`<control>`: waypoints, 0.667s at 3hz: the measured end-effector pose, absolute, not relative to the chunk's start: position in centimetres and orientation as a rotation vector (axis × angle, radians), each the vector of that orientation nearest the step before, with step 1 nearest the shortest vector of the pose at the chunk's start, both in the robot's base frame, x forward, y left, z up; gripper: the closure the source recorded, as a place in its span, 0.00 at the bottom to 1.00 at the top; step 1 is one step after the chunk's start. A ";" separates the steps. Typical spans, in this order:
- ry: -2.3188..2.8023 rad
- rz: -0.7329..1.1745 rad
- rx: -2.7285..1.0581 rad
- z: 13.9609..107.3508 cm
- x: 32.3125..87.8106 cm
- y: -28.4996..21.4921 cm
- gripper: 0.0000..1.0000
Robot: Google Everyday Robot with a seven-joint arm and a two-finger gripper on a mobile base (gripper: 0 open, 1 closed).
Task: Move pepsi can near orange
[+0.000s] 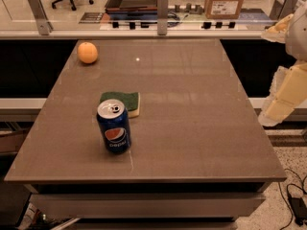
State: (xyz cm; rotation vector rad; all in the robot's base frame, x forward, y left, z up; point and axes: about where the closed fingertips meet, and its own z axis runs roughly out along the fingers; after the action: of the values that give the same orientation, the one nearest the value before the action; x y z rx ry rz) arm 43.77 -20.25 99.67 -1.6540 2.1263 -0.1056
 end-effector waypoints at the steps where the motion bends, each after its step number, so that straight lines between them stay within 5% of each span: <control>1: 2.021 0.019 -1.604 98.7 43.8 -18.2 0.00; 2: 1.877 0.152 -1.547 98.4 44.7 -14.7 0.00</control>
Offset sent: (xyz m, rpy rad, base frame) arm 0.0182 0.1050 -0.0093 0.5428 -0.1676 0.1880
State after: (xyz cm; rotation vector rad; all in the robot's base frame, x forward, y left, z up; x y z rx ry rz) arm 44.66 -14.65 98.39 -1.5466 1.8770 0.1515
